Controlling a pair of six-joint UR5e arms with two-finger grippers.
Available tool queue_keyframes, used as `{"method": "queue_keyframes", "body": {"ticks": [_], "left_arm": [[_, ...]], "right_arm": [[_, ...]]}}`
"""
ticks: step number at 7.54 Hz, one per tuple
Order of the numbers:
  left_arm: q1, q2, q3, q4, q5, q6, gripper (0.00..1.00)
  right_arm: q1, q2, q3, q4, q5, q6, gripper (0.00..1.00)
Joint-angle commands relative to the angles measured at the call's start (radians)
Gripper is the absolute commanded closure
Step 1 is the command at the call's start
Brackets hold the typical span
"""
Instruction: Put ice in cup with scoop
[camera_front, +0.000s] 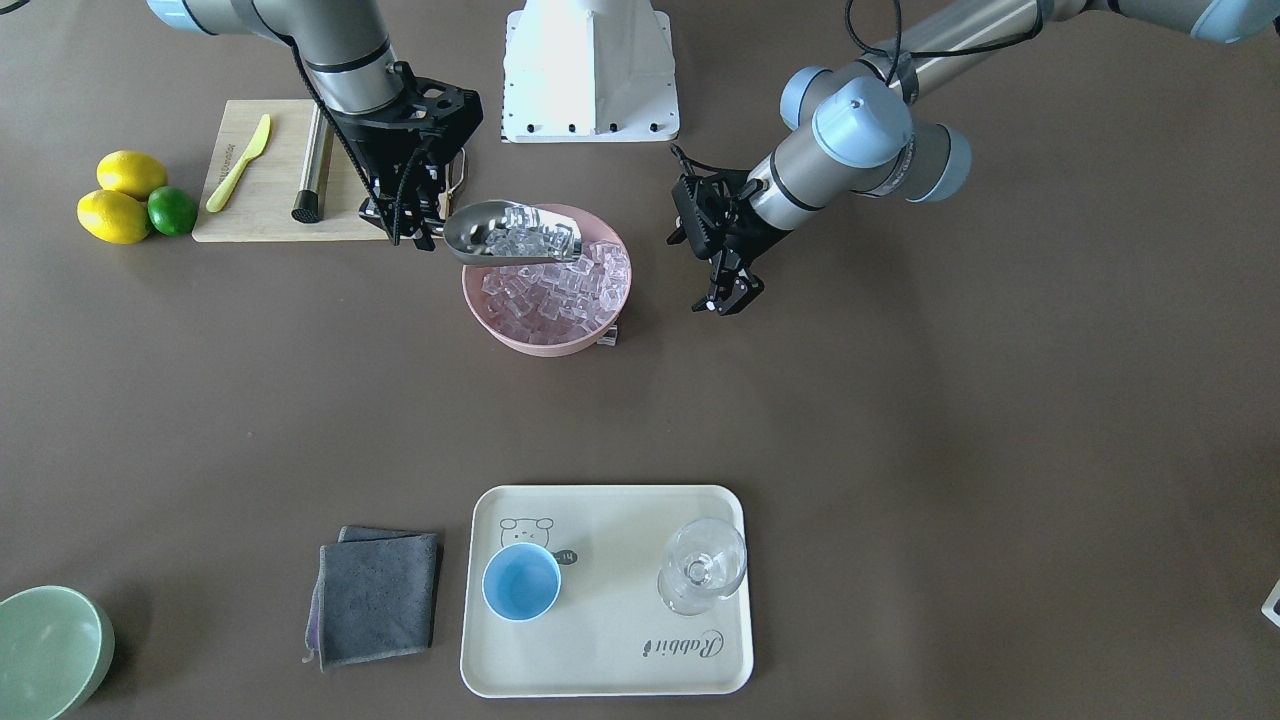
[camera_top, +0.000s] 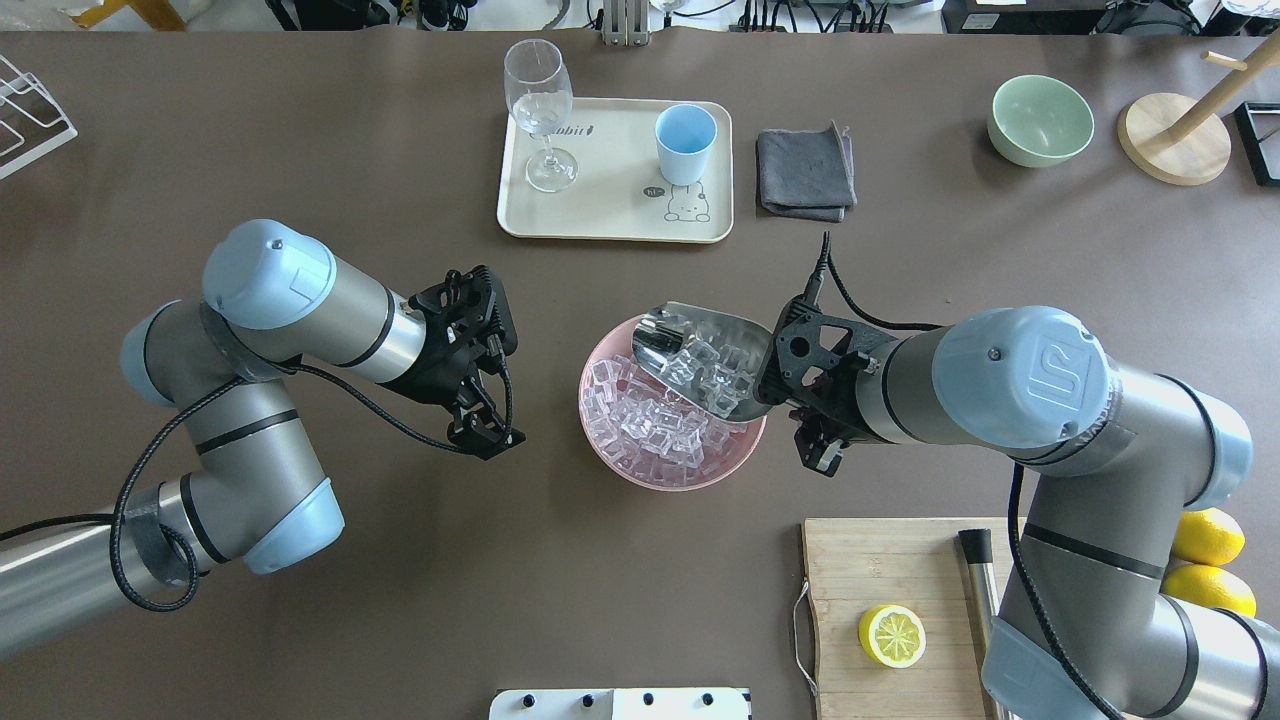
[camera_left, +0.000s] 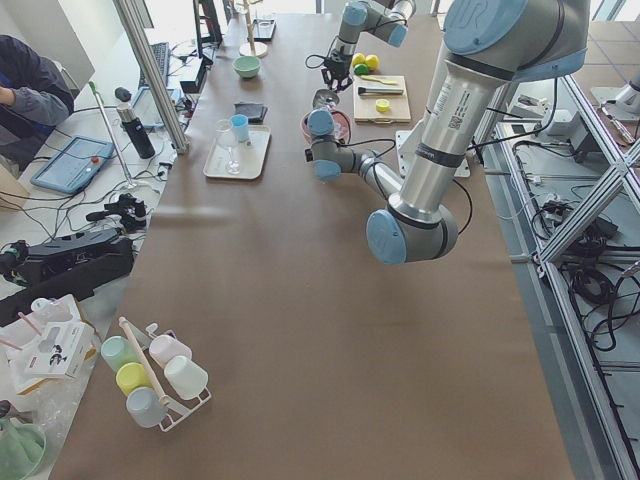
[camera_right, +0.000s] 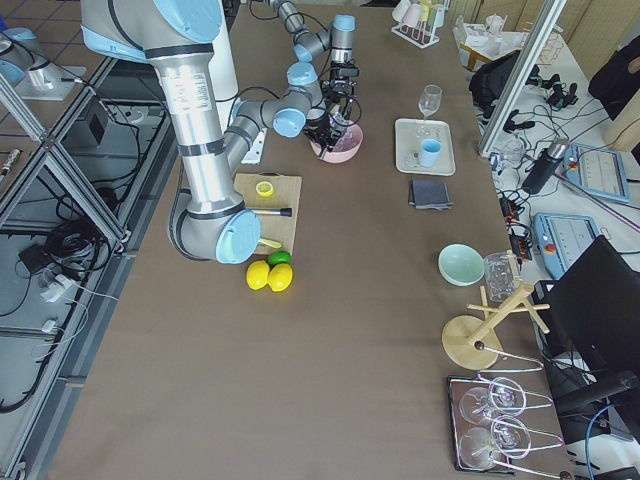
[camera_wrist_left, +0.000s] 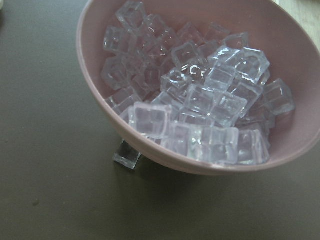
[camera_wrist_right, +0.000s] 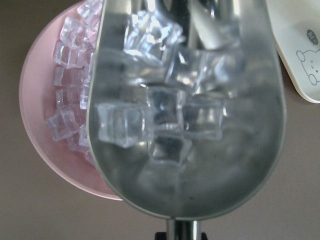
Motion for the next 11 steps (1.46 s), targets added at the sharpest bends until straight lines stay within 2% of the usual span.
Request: {"method": "queue_keyframes", "body": {"ticks": [1, 3, 4, 5, 6, 7, 9, 10, 11], "left_arm": [[-0.045, 0.028, -0.128, 0.300, 0.008, 0.002, 0.02], [-0.110, 0.035, -0.148, 0.534, 0.018, 0.000, 0.02], [-0.148, 0.059, -0.144, 0.578, 0.031, 0.034, 0.02], [-0.197, 0.091, -0.129, 0.592, 0.029, 0.159, 0.02], [-0.258, 0.110, -0.103, 0.609, 0.019, 0.190, 0.02], [-0.286, 0.108, -0.105, 0.694, 0.015, 0.195, 0.02], [-0.382, 0.166, -0.107, 0.710, 0.003, 0.200, 0.02], [-0.436, 0.217, -0.107, 0.709, -0.080, 0.200, 0.02], [-0.513, 0.263, -0.107, 0.710, -0.160, 0.200, 0.02]], "right_arm": [[0.042, -0.038, -0.008, 0.081, 0.046, 0.086, 1.00], [0.152, -0.030, -0.048, -0.068, 0.230, 0.092, 1.00], [0.211, -0.015, -0.074, -0.107, 0.308, 0.113, 1.00], [0.258, 0.032, -0.105, -0.202, 0.383, 0.130, 1.00], [0.279, 0.071, -0.120, -0.294, 0.395, 0.133, 1.00], [0.295, 0.124, -0.152, -0.398, 0.401, 0.134, 1.00], [0.359, 0.279, -0.313, -0.524, 0.494, 0.123, 1.00], [0.368, 0.363, -0.385, -0.630, 0.502, 0.118, 1.00], [0.382, 0.417, -0.447, -0.675, 0.504, 0.111, 1.00]]}}
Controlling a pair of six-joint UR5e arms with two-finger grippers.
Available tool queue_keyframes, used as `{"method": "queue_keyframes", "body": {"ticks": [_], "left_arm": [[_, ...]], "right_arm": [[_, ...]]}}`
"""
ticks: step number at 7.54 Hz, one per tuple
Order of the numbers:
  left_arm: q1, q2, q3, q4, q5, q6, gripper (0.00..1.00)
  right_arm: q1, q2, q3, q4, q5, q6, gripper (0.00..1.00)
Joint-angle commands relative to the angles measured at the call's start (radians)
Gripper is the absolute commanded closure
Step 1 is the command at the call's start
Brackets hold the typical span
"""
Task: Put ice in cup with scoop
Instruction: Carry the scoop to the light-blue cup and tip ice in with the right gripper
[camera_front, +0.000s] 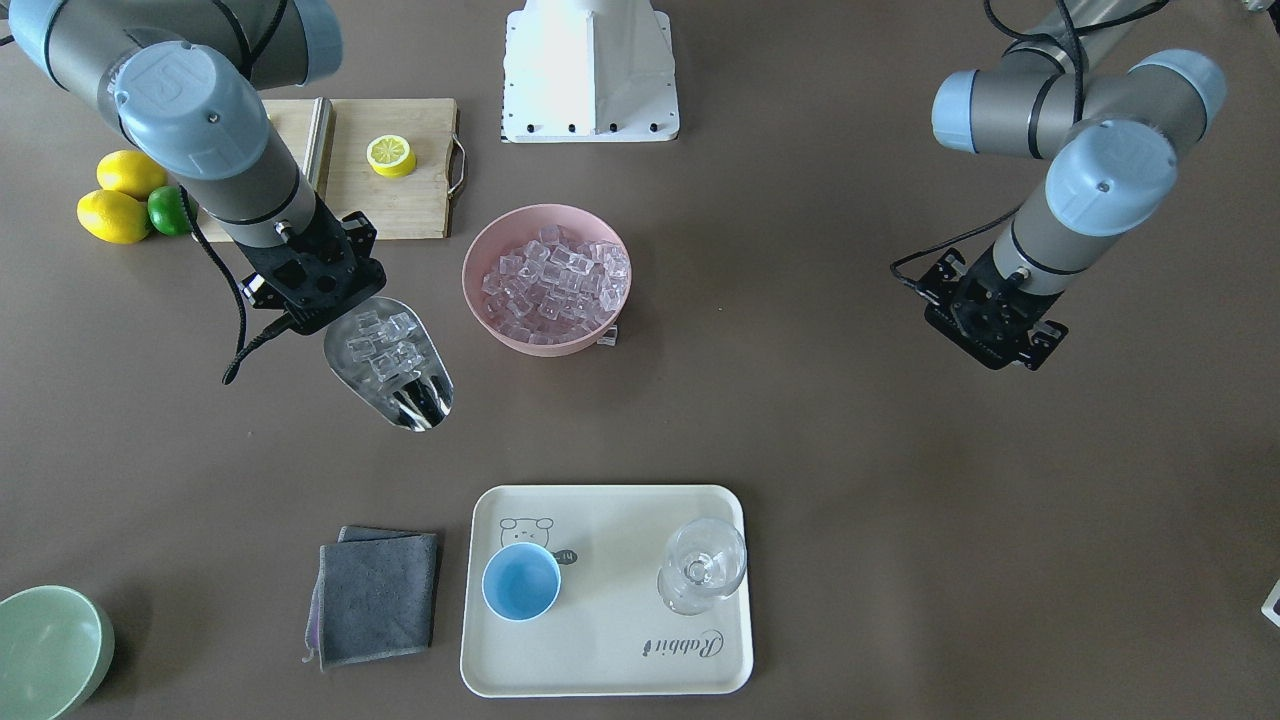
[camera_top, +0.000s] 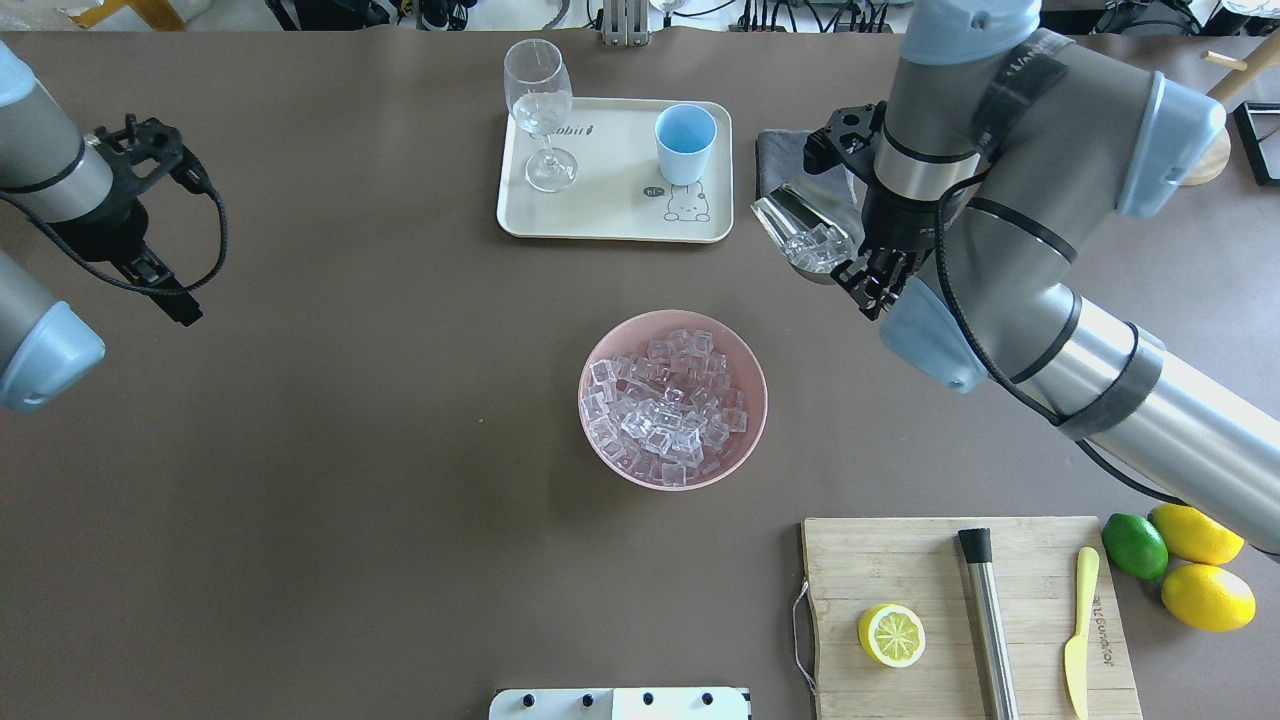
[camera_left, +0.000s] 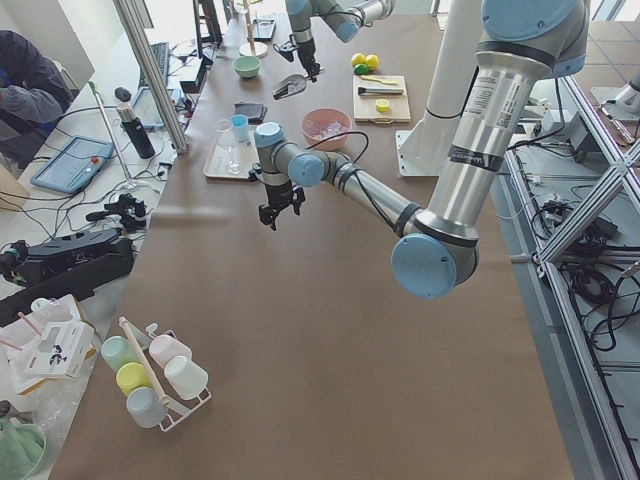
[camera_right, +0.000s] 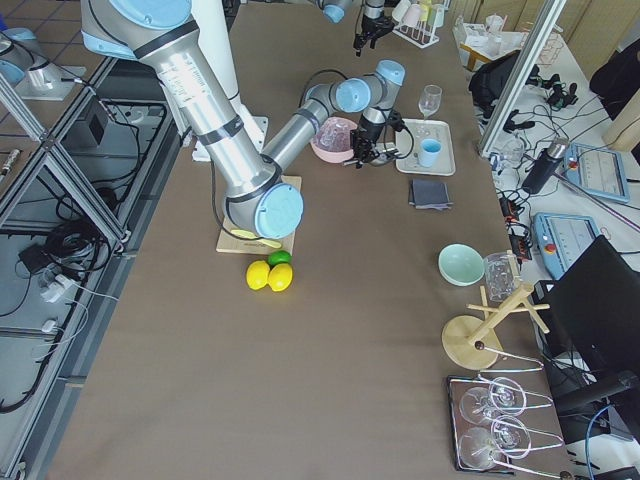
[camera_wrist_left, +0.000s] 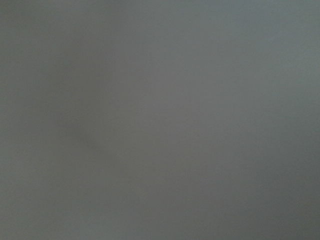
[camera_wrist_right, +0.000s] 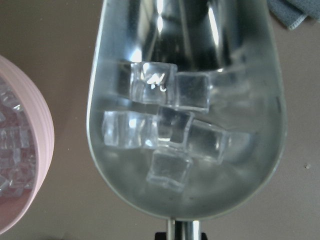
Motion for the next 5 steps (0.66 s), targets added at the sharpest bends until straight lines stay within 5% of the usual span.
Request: {"method": "queue_keyframes", "body": {"ticks": [1, 5], "left_arm": [[-0.158, 0.115, -0.006, 0.026, -0.156, 0.003, 0.02], [-0.401, 0.318, -0.078, 0.053, -0.170, 0.163, 0.02]], "right_arm": [[0.037, 0.175, -0.192, -0.126, 0.038, -0.014, 1.00], [0.097, 0.365, -0.410, -0.240, 0.043, -0.134, 1.00]]}}
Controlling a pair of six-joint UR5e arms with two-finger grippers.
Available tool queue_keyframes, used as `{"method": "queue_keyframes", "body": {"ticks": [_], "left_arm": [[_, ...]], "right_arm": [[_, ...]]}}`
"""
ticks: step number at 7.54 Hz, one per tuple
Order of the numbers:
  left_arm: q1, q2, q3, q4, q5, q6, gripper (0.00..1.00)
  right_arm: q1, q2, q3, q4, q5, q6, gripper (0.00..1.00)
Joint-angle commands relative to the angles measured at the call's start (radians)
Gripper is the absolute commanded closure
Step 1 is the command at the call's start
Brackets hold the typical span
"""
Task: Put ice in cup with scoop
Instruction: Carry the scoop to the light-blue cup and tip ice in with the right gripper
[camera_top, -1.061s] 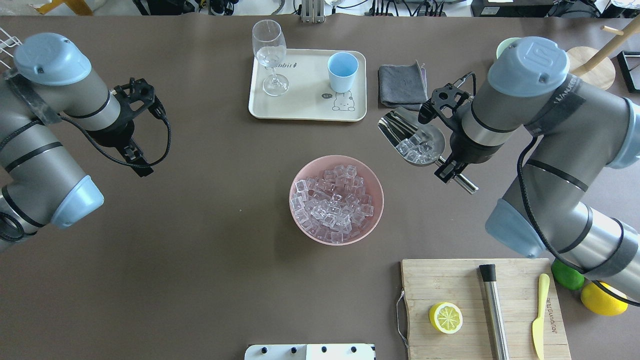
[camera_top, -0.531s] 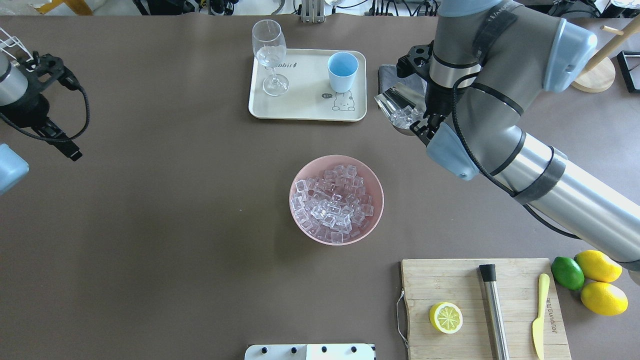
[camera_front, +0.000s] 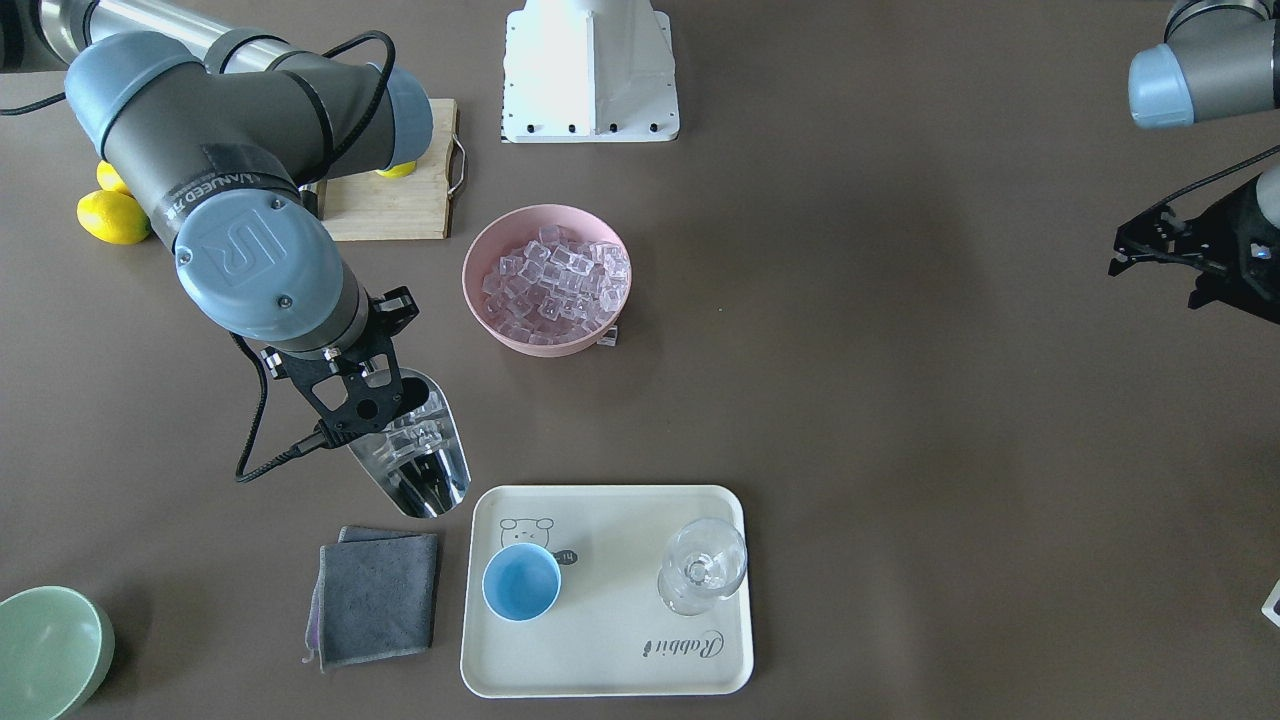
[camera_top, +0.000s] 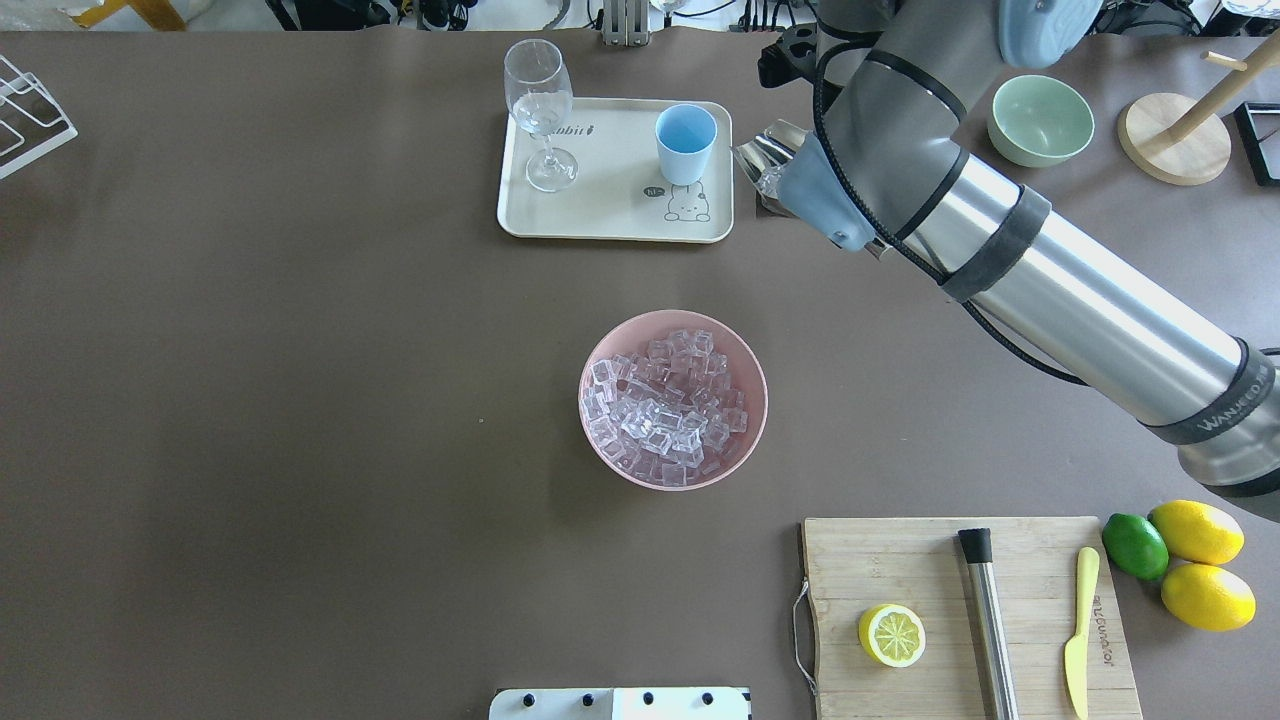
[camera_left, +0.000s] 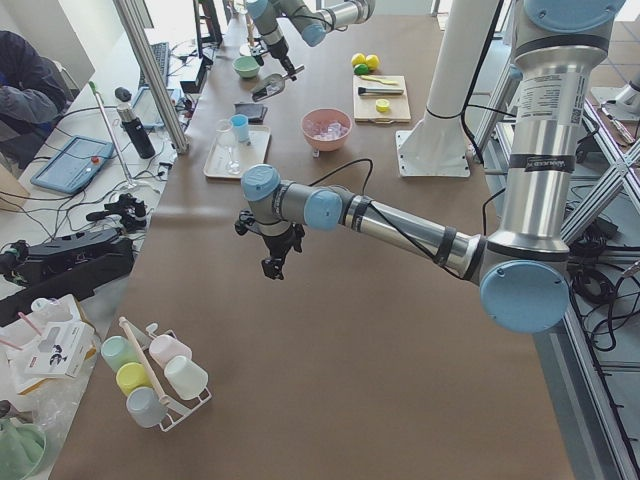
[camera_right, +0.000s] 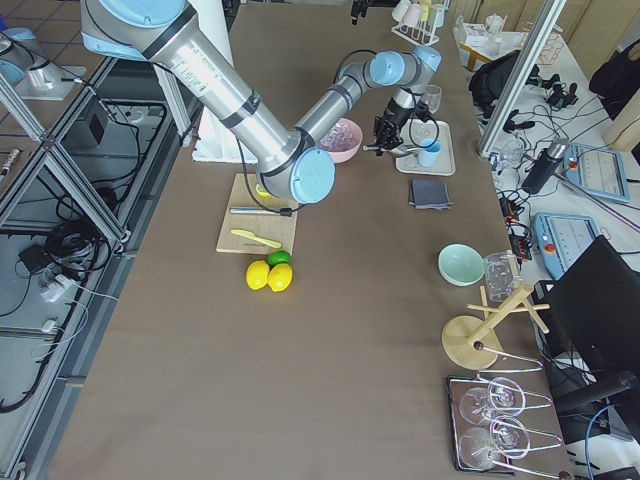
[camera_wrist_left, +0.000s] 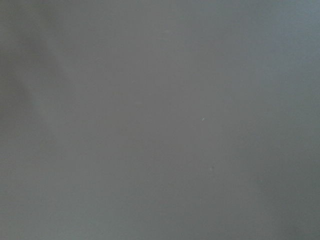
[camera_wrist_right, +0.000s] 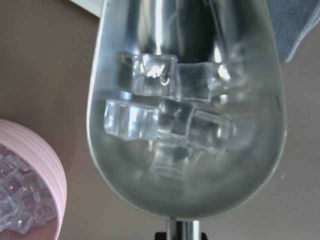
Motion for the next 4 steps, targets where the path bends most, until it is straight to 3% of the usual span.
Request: {"method": "queue_keyframes", "body": {"ticks": [1, 4], "left_arm": [[-0.182, 0.094, 0.030, 0.019, -0.004, 0.126, 0.02], [-0.300, 0.078, 0.195, 0.032, -0.003, 0.128, 0.02]], "right_arm": [[0.024, 0.126, -0.173, -0.042, 0.008, -0.048, 1.00], [0.022, 0.249, -0.366, -0.044, 0.008, -0.134, 1.00]]}}
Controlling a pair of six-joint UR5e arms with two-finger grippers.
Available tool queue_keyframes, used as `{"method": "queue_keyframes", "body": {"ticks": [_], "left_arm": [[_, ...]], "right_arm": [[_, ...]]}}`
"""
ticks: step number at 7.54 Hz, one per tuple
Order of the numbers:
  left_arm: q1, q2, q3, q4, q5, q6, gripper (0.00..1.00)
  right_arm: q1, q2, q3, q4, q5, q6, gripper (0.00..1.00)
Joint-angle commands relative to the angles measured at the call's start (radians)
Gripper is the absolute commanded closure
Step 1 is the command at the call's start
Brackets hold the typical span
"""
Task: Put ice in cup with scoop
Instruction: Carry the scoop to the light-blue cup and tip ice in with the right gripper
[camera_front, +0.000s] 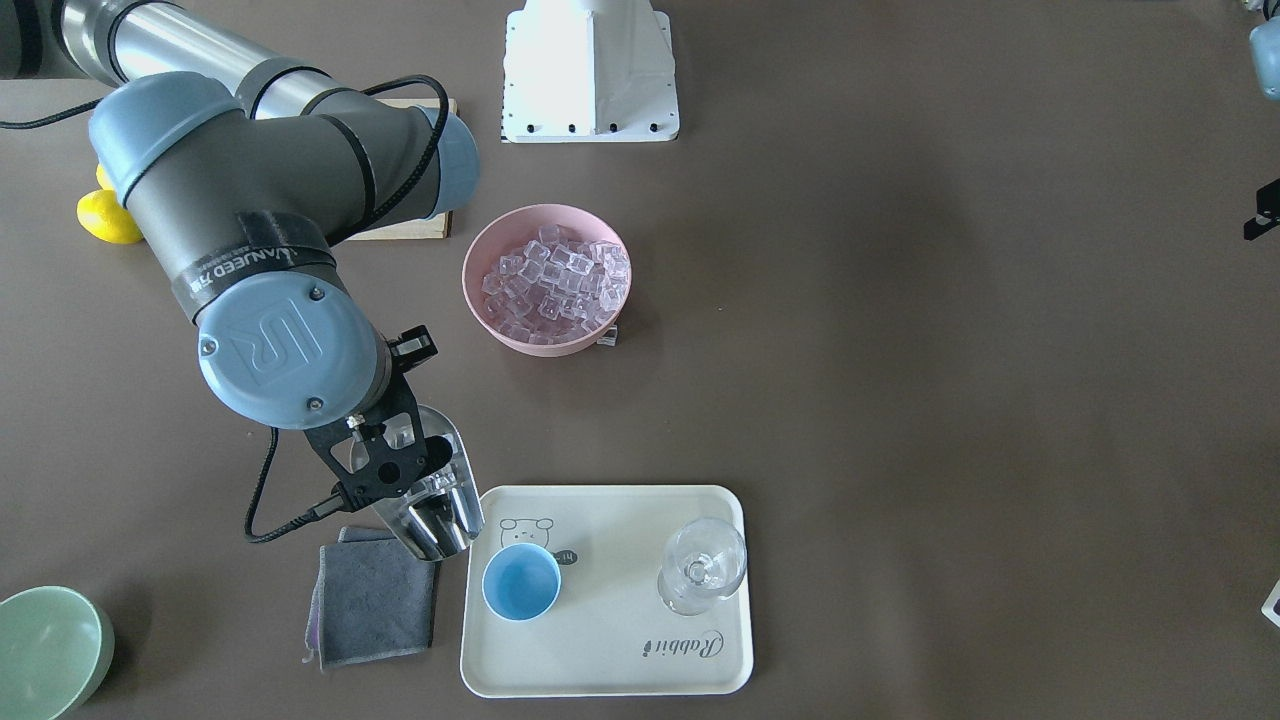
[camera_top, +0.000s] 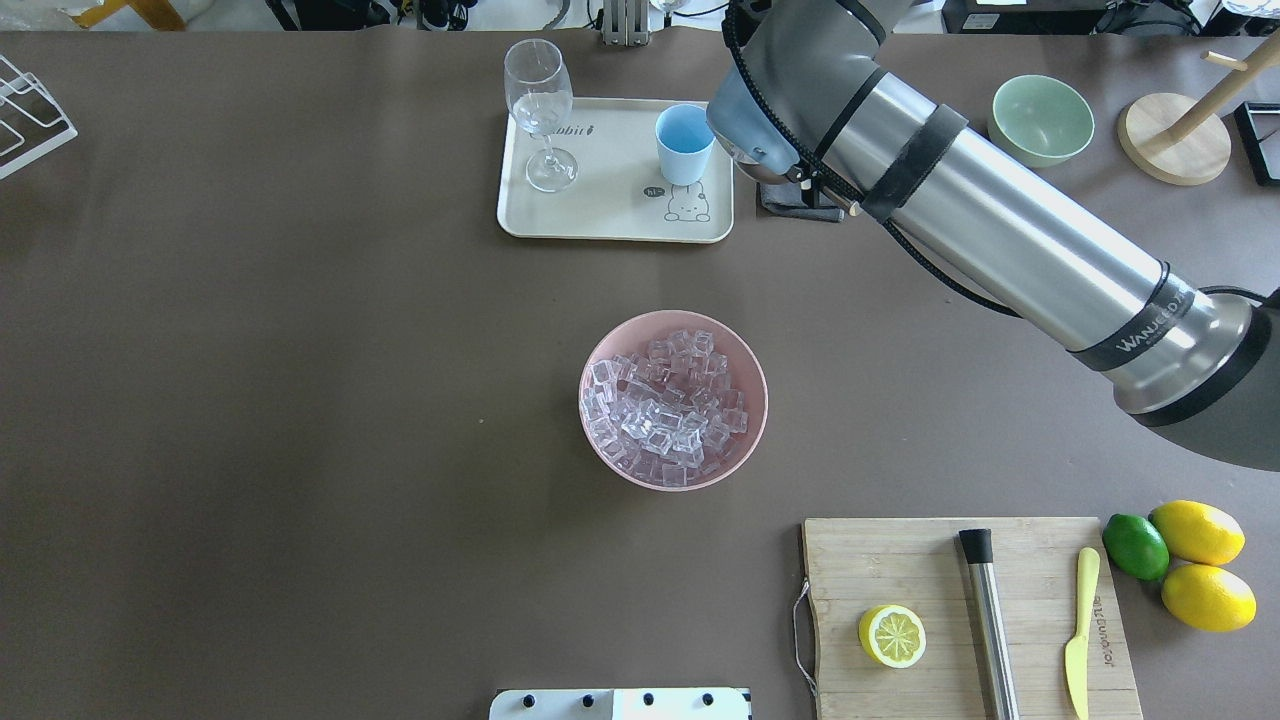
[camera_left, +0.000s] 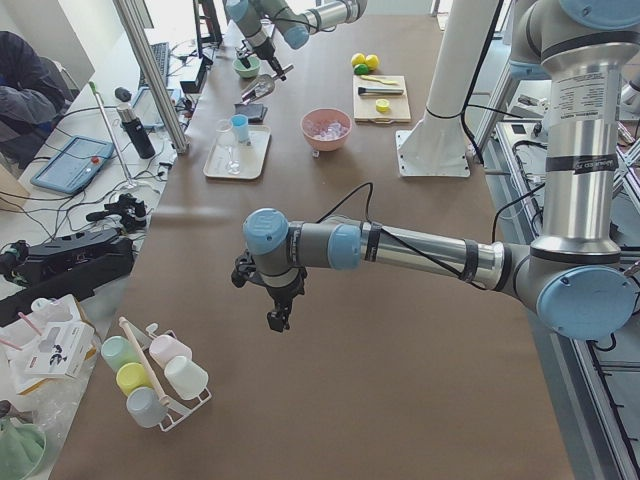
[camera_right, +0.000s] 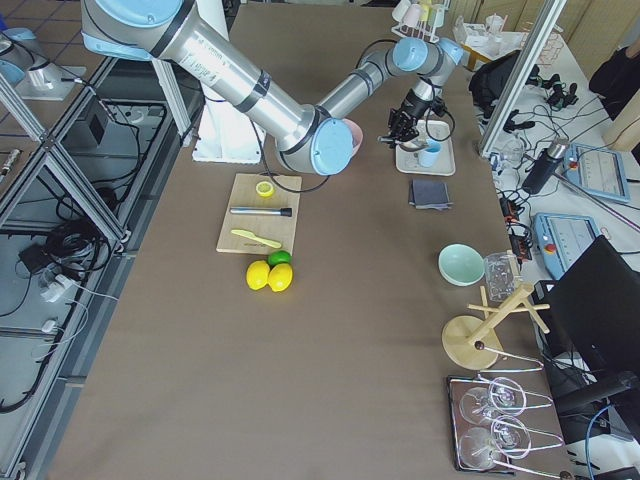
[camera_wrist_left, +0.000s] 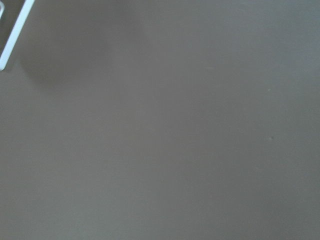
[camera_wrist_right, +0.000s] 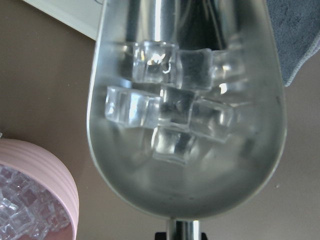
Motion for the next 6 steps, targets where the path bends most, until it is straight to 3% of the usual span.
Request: {"method": "queue_keyframes", "body": {"ticks": [1, 6], "left_arm": [[-0.062, -0.009, 0.090, -0.002, 0.001, 0.002, 0.02], [-0.089, -0.026, 0.141, -0.002, -0.002, -0.063, 0.02]], "right_arm": [[0.000, 0.097, -0.126, -0.023, 0.000, -0.046, 1.00], [0.000, 0.177, -0.263, -0.112, -0.017, -0.219, 1.00]]}}
